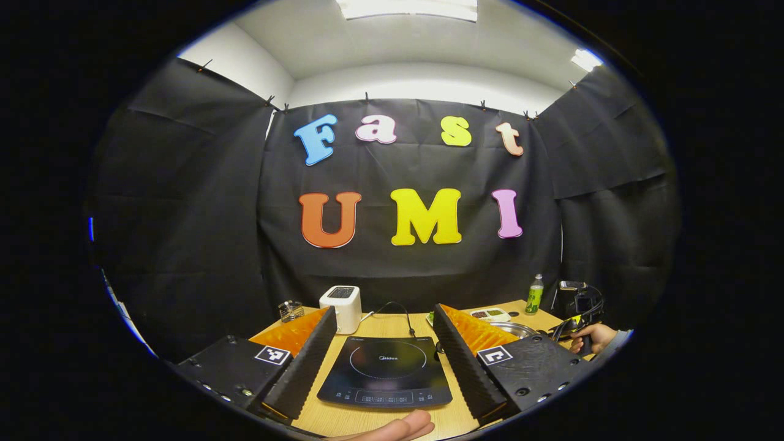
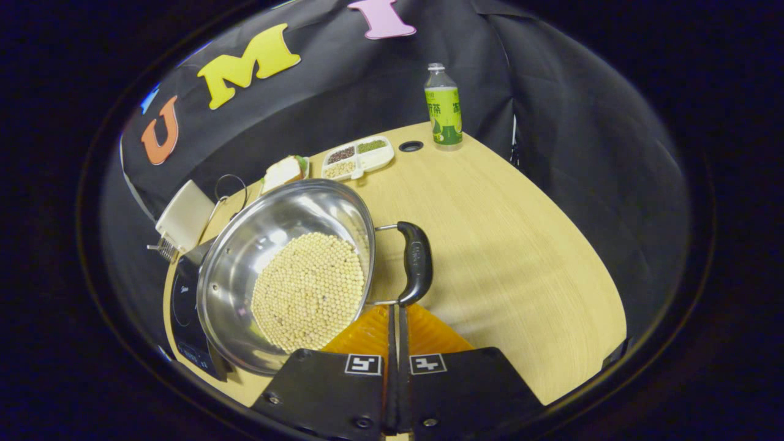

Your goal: First push the handle of the pot to place it horizontally, then grasp the pot with both hands and set it on the induction cooktop.

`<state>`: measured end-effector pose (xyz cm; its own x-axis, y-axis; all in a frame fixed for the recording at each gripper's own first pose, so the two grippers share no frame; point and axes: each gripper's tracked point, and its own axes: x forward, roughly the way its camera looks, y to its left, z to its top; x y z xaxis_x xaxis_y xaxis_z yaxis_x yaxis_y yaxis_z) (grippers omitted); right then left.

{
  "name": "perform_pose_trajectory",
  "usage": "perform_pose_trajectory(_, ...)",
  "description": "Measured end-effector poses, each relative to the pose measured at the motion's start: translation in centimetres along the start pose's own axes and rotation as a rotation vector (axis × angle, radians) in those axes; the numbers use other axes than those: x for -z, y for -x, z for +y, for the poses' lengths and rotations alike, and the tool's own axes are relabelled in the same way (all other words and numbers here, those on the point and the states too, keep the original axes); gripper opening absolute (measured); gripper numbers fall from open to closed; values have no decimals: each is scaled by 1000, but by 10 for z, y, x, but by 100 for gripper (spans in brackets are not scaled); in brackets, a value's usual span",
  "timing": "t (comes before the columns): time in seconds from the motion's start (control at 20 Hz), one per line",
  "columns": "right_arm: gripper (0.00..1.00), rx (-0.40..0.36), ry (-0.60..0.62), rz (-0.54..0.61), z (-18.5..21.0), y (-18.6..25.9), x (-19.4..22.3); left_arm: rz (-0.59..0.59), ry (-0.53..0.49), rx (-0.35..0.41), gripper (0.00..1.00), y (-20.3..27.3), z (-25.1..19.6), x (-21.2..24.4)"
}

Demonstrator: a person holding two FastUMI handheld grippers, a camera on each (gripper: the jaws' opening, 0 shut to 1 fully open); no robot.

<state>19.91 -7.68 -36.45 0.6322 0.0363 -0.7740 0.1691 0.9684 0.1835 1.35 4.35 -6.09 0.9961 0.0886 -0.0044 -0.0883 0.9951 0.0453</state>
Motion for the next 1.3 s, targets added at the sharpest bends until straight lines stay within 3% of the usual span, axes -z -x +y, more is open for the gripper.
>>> perform_pose_trajectory(0.35,0,22,62,-80,-15,-9,-27,93,65,84,95,-44,-36,28)
perform_pose_trajectory(0.55,4,19,89,-146,-22,4,-44,147,35,107,95,-76,-49,45)
perform_pose_trajectory(0.6,14,32,110,-178,-26,11,-52,165,36,114,95,-85,-54,50)
perform_pose_trajectory(0.65,19,43,121,-203,-29,17,-57,187,35,123,95,-94,-59,58)
perform_pose_trajectory(0.7,40,36,133,-221,-27,25,-62,204,37,131,95,-102,-65,65)
perform_pose_trajectory(0.75,51,32,149,-232,-25,31,-64,223,36,141,95,-112,-73,72)
perform_pose_trajectory(0.8,75,19,161,-249,-23,37,-68,247,34,149,95,-122,-79,81)
perform_pose_trajectory(1.1,94,-7,225,-269,-10,44,-87,472,27,203,96,-165,-127,159)
perform_pose_trajectory(1.3,94,-62,208,-219,4,29,-86,607,36,221,96,-196,-144,208)
